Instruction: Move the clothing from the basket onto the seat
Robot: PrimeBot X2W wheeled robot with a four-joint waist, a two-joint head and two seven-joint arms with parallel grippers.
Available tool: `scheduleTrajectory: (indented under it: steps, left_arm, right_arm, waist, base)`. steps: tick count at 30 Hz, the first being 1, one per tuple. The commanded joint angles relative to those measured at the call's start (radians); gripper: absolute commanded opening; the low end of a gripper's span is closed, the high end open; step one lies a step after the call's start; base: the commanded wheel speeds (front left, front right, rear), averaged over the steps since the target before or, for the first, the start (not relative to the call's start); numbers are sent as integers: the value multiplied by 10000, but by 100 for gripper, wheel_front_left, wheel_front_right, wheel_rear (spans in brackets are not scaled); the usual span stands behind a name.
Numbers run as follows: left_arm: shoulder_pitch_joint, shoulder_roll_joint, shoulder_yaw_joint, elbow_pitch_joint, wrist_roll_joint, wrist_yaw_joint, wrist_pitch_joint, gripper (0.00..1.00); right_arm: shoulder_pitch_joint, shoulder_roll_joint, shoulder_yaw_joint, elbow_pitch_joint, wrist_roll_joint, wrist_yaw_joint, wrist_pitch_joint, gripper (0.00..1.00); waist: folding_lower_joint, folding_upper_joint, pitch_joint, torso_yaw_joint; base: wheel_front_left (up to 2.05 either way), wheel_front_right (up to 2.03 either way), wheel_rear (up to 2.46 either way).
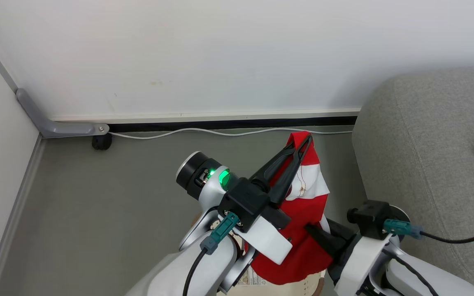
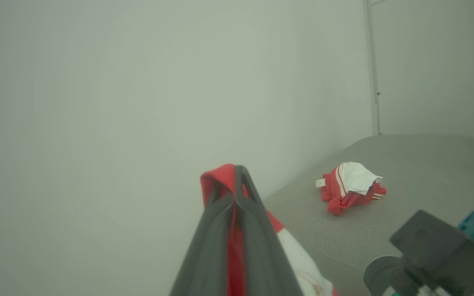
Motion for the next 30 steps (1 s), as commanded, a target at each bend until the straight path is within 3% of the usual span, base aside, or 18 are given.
scheduleTrajectory:
  steps: [1,3,4,5,6,18,30]
  left_arm:
    - [-452,27,281,-178,-127,37,-77,0]
    - [-419,27,250,-33,-230,11,-79,6]
    - [-386,27,225,65,-334,-36,-56,44]
    - [-390,27,212,130,-361,-57,-66,88]
    - [-374,27,188,214,-420,-105,-70,100]
    - [-80,28,120,1406,-930,-593,-145,100]
    - [174,39,95,2666,-1427,-1337,-180,100]
  right_arm:
    - [4,-144,-195,-244,-9,27,-60,0]
    - [96,-191,-353,-324,-6,27,-60,0]
    - [144,-219,-466,-377,-11,27,-60,0]
    - [210,-250,-576,-433,13,27,-60,0]
    - [274,-286,-725,-496,27,27,-60,0]
    - [1154,-1108,-3077,-1152,212,27,-61,0]
    - [1571,-1373,-4757,-1383,233,27,-61,0]
  waist:
    - [0,-1,21,-48]
    - [0,-1,39,-105]
    - [0,-1,50,-133]
    - [0,-1,60,-161]
    - [0,-1,73,-195]
    - [0,-1,239,-924]
    - [0,-1,168,-2376]
  base:
    - [0,0,0]
    - [0,0,0]
    - [0,0,0]
    - [0,0,0]
    - [0,0,0]
    - [0,0,0]
    - [0,0,0]
